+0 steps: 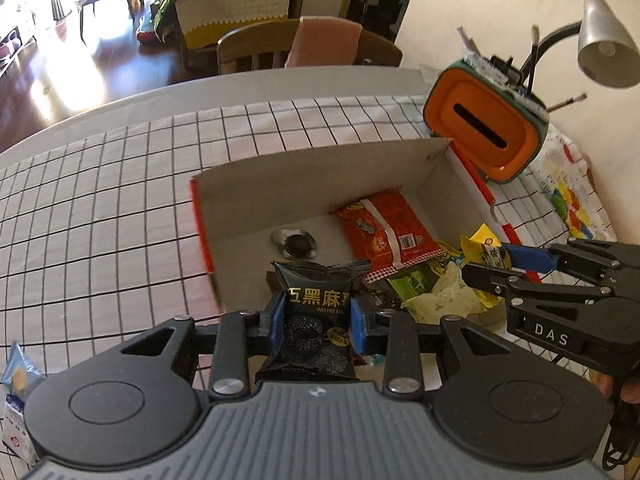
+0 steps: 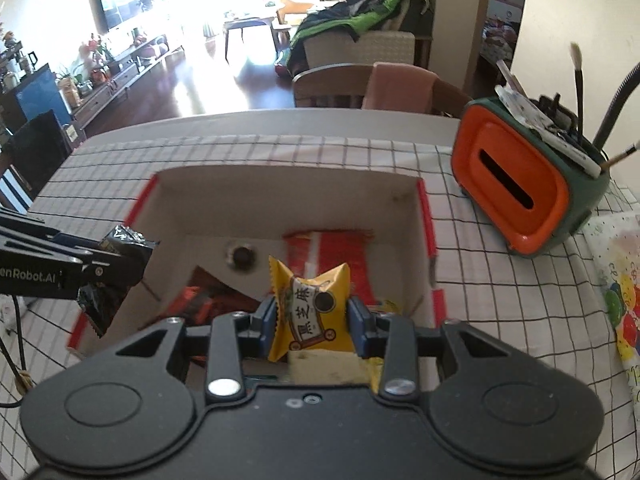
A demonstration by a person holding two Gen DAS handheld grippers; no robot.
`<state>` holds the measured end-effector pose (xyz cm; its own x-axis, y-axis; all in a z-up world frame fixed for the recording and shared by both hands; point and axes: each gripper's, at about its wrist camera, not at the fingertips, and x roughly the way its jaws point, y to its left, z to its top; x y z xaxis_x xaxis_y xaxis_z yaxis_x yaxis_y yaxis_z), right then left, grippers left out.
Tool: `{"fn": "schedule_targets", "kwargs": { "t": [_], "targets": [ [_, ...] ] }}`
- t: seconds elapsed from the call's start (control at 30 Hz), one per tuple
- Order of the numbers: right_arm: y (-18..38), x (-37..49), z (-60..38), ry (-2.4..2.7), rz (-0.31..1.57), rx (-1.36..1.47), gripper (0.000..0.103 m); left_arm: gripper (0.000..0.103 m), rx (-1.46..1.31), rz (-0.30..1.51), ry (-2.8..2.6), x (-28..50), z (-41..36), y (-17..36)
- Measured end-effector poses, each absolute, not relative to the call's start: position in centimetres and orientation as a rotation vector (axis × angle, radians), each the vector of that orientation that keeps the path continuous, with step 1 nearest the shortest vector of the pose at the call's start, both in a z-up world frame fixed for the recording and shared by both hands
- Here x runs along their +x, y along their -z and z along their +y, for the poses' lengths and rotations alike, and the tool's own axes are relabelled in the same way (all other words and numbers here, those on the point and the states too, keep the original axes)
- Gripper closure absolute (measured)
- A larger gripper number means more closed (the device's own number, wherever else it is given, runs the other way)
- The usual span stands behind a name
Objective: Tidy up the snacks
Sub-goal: 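Carry both snacks over the red box and lower them inside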
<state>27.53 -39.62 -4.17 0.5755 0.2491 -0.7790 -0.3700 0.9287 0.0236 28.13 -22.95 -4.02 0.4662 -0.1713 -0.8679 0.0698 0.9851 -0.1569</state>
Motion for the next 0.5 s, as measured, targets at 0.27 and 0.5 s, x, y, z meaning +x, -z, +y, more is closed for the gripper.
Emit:
{"fn": "schedule_targets", "kwargs": {
  "t": [0.27,0.5],
  "targets": [
    [6.2,29.3,-40.3,-0.353,0.946,-0.159,0.067,0.071,-0.092,1.116,0.122,30.4,-24.6,6.1],
    [7.9,30.2,-40.0,-0.367,0.990,-0.183,0.067,0.071,-0.090,1.181,0.108,32.2,-25.3,7.5]
  ]
}}
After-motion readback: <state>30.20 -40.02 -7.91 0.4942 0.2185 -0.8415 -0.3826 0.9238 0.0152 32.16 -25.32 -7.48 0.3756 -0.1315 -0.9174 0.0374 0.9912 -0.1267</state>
